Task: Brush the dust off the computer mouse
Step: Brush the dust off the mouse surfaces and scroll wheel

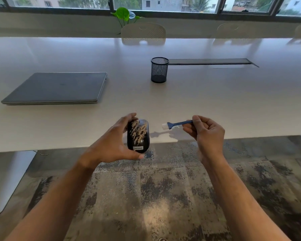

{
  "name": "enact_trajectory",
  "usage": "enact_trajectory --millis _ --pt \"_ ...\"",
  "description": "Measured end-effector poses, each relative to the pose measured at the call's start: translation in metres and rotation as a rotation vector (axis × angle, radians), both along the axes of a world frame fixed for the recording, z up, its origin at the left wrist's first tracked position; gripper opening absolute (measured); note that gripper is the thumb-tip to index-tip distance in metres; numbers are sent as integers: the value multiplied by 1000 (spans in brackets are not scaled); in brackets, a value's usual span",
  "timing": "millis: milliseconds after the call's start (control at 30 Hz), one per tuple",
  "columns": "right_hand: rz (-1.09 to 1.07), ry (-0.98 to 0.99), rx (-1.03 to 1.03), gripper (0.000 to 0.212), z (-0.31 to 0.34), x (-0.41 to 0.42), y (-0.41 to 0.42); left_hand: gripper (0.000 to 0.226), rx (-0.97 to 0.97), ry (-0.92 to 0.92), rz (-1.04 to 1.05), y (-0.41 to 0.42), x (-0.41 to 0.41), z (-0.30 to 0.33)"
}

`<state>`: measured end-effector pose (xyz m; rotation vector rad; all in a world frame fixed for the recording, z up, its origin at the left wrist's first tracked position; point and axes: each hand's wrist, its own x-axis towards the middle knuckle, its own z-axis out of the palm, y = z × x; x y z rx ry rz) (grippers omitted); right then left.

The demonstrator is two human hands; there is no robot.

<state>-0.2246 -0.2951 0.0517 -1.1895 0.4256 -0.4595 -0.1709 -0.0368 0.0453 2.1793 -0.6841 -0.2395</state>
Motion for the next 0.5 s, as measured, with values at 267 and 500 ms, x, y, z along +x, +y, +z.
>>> enact_trajectory --millis 267,500 --pt "22 -2 -9 9 1 -35 38 128 13 11 -42 35 -48 -8" --pt "2 12 -129 13 -7 -64 67 125 30 37 -63 47 -81 -21"
